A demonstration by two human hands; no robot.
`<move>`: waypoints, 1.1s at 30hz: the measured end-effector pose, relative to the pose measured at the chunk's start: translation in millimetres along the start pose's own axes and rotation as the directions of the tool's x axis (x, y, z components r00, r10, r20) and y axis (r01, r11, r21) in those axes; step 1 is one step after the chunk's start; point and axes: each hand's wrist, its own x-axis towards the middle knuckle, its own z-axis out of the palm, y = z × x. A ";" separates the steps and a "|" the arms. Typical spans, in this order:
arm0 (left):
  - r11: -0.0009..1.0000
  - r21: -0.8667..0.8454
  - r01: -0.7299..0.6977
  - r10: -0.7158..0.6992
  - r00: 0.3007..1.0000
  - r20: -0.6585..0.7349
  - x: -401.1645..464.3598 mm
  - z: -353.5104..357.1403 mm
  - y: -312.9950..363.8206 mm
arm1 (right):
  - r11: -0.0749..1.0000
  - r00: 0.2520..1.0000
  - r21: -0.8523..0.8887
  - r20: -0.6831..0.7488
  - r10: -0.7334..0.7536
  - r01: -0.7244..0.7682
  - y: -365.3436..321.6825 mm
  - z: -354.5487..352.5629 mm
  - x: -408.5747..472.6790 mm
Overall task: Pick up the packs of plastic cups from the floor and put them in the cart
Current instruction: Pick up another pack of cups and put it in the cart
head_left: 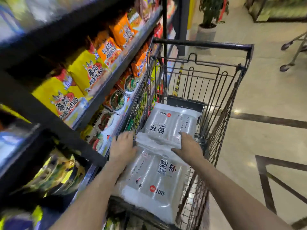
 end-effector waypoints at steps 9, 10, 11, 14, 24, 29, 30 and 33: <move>0.867 0.138 0.480 -0.412 0.844 -0.345 -140.9 -113.5 2.7 | 0.700 0.745 -0.360 -0.023 -0.667 0.616 -76.4 -103.3 -24.1; 0.823 0.109 0.557 -0.482 0.788 -0.382 -168.7 -121.8 7.8 | 0.640 0.686 -0.368 -0.007 -0.728 0.675 -87.3 -107.9 -35.6; 0.768 0.086 0.635 -0.553 0.725 -0.411 -200.3 -128.7 16.2 | 0.569 0.619 -0.375 0.015 -0.786 0.732 -97.3 -109.1 -50.5; 0.552 0.018 0.834 -0.772 0.519 -0.368 -309.9 -141.2 46.1 | 0.329 0.376 -0.297 0.119 -0.919 0.897 -124.0 -96.5 -115.0; -0.449 0.004 0.894 -0.855 -0.428 -0.293 -712.8 -143.8 297.1 | -0.474 -0.463 0.048 0.323 -0.826 0.879 -108.0 -4.6 -450.2; -0.745 0.103 0.659 -0.665 -0.719 -0.203 -810.5 -121.9 471.6 | -0.665 -0.713 0.267 0.346 -0.610 0.698 -26.8 10.9 -606.2; -0.776 0.092 0.623 -0.629 -0.756 -0.182 -821.4 -116.0 500.2 | -0.674 -0.742 0.316 0.355 -0.568 0.667 -9.9 10.1 -631.1; -0.830 0.082 0.551 -0.557 -0.818 -0.145 -847.2 -95.4 567.1 | -0.700 -0.788 0.376 0.399 -0.469 0.607 37.0 7.9 -692.6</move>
